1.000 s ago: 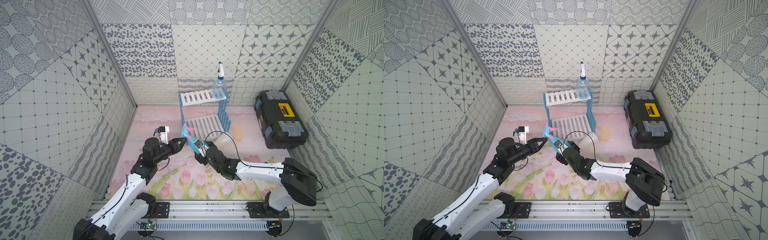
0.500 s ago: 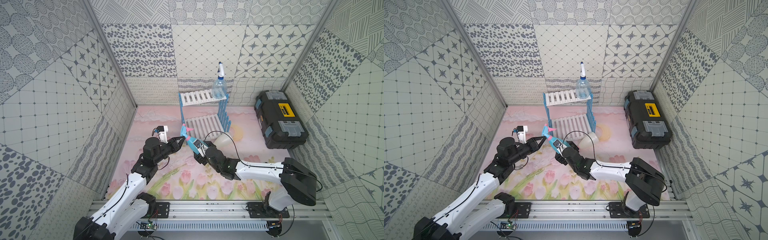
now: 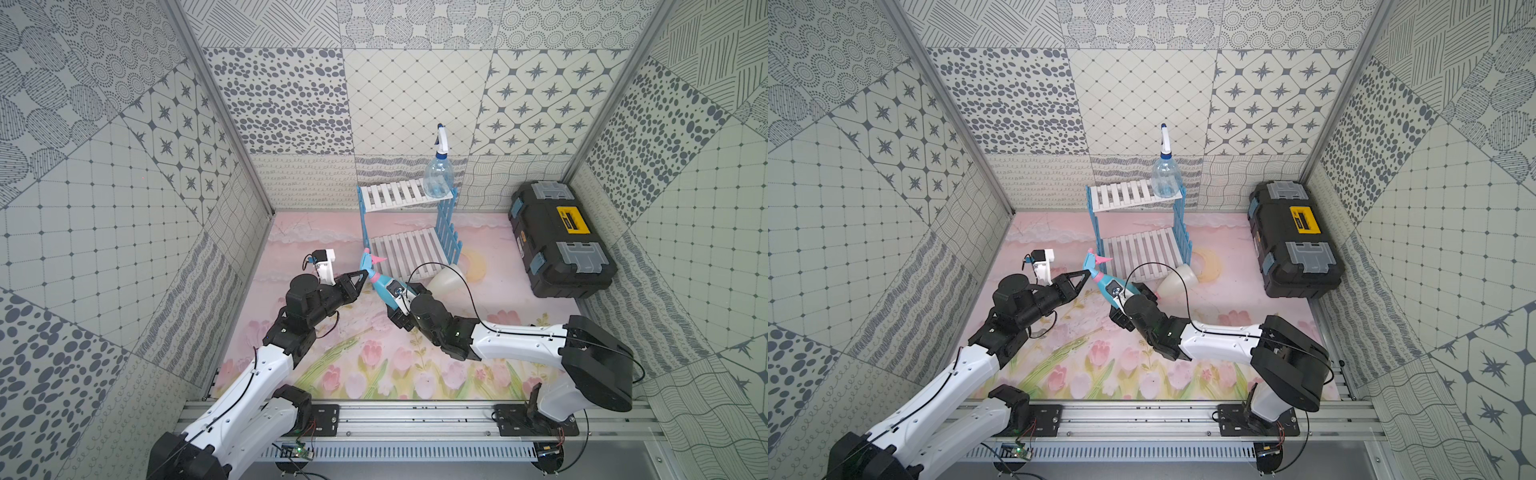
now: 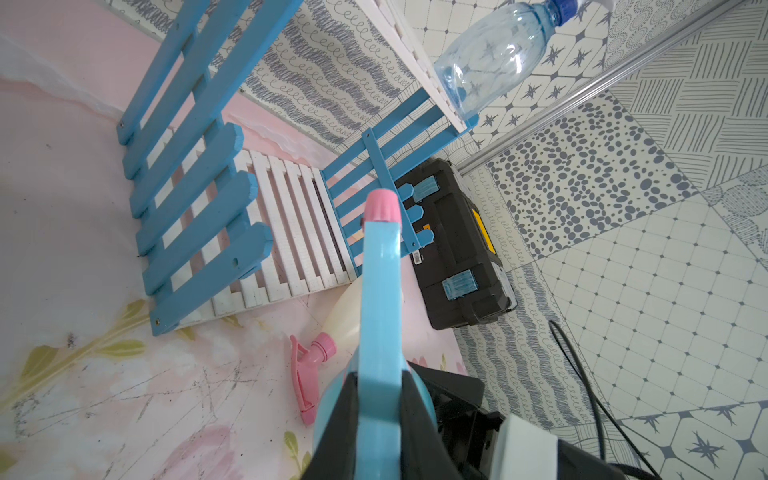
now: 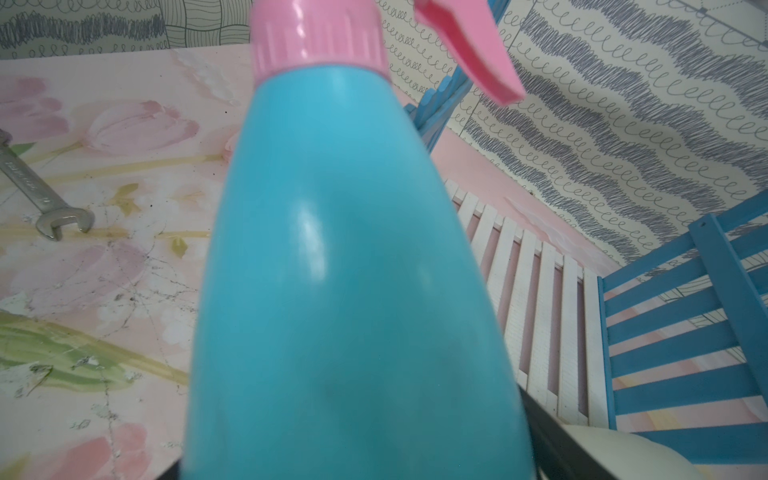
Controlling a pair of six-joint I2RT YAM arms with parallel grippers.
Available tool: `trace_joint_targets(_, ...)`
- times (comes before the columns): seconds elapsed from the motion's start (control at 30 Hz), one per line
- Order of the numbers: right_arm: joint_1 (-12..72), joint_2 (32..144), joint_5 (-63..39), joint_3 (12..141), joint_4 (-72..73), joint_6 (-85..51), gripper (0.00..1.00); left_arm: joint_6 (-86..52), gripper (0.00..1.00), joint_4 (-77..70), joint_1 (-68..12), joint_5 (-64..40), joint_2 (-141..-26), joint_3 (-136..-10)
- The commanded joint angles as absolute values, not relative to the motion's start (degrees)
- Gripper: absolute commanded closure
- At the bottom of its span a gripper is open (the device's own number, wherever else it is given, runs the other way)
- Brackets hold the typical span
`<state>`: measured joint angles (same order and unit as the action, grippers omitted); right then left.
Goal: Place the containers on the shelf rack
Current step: 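Pick up a container from the center of the board, then place the container on the shelf.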
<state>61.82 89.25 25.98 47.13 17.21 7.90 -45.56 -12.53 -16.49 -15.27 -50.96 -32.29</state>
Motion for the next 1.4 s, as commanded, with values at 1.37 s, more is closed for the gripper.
trace_joint_targets(1.37, 37.65, 50.13, 5.42, 36.85, 3.70, -12.44, 0.03, -17.70, 1.00, 30.47, -25.22, 5.77, -69.38, -85.72)
